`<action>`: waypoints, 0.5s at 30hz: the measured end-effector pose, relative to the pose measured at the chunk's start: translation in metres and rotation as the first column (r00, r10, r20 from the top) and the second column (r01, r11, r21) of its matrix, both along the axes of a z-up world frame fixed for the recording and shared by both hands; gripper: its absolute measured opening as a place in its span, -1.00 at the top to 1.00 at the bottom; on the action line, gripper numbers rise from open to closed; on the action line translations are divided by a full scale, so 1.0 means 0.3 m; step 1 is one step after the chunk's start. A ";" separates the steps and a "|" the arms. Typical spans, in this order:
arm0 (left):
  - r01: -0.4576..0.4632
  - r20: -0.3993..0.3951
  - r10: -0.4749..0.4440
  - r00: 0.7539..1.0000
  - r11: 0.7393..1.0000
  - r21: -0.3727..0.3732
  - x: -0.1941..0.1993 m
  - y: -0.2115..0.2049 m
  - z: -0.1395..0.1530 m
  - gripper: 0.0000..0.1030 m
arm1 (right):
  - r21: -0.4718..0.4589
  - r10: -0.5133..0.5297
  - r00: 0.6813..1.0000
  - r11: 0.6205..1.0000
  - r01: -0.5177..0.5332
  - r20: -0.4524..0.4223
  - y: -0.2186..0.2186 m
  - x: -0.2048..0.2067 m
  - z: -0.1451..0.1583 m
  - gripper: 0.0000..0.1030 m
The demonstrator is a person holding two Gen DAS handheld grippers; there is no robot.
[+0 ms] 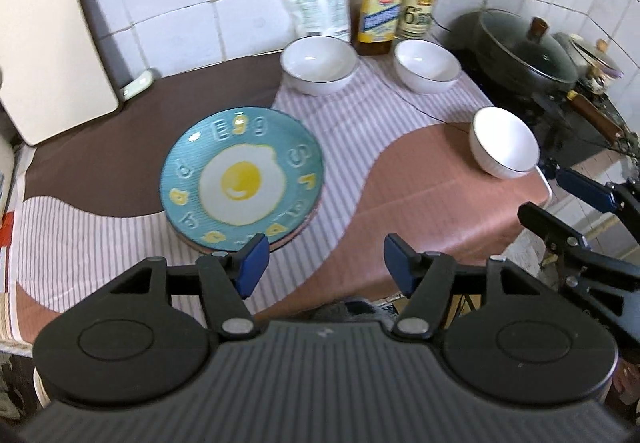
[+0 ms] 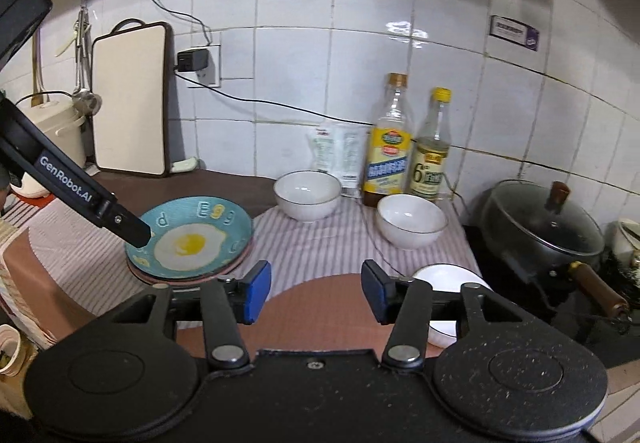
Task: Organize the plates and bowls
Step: 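Reach the left gripper to the white bowl on the pink mat and grasp its rim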
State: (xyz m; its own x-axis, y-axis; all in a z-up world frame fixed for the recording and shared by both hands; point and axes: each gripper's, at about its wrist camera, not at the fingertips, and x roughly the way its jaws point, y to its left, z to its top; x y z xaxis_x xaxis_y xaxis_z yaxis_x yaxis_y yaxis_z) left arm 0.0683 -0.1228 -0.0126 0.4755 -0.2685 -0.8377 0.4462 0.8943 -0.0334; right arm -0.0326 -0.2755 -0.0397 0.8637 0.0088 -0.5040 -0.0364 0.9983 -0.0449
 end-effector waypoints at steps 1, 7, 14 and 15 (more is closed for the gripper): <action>0.008 0.000 -0.008 1.000 1.000 0.001 -0.003 -0.013 -0.002 -0.26 | -0.001 -0.004 1.000 1.000 0.004 -0.001 -0.006 -0.006 -0.003 -0.09; 0.056 -0.018 -0.056 0.998 0.998 -0.010 0.000 -0.110 -0.038 -0.42 | 0.022 -0.034 0.999 0.999 0.034 -0.009 -0.067 -0.026 -0.032 -0.15; 0.064 -0.025 -0.065 0.998 0.997 -0.035 0.030 -0.219 -0.123 -0.46 | 0.073 -0.093 0.996 0.993 0.094 -0.008 -0.159 -0.007 -0.144 -0.28; 0.064 -0.023 -0.065 0.998 0.997 -0.047 0.034 -0.235 -0.138 -0.46 | 0.086 -0.113 0.994 0.990 0.113 -0.006 -0.174 0.000 -0.164 -0.29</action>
